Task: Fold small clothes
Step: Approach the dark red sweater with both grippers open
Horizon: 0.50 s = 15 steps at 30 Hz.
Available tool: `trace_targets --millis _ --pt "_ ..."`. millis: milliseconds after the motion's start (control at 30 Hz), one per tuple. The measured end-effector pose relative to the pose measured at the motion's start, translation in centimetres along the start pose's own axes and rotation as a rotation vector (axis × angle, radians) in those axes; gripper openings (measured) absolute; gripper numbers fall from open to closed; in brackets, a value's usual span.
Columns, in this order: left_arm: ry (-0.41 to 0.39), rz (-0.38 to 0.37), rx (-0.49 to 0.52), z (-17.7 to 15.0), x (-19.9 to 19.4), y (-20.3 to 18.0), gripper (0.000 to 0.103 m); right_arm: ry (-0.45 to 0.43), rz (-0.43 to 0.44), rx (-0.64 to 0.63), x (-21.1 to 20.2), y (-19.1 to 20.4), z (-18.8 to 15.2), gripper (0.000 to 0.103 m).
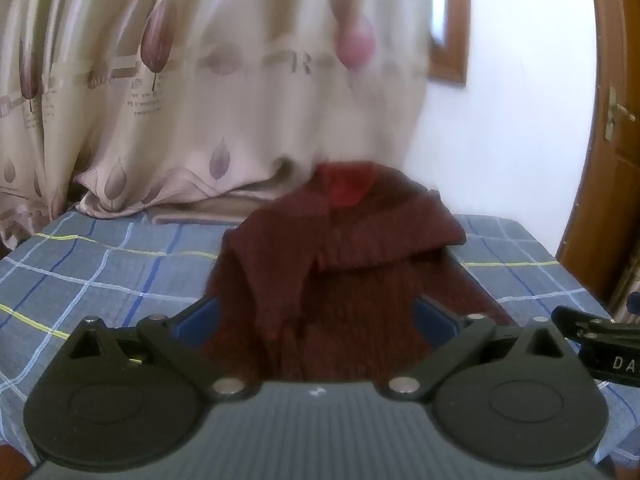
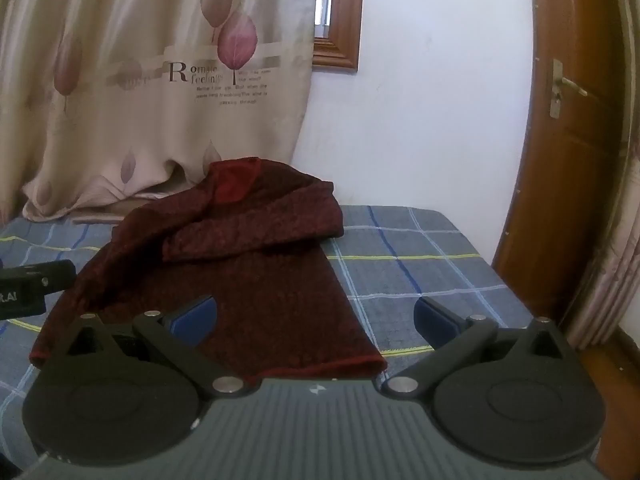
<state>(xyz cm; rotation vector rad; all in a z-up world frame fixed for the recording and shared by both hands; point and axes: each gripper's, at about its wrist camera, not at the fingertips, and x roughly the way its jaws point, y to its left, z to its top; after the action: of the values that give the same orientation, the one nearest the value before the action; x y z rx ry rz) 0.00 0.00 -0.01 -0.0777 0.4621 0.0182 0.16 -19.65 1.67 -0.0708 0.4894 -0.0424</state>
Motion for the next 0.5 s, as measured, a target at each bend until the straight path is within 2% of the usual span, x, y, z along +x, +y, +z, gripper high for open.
trace_targets --millis 500 --pt "0.029 -0.015 -0.002 -1.2 0.2 0.4 0.103 0.022 0.018 0.0 0.4 0.2 -0.1 0.103"
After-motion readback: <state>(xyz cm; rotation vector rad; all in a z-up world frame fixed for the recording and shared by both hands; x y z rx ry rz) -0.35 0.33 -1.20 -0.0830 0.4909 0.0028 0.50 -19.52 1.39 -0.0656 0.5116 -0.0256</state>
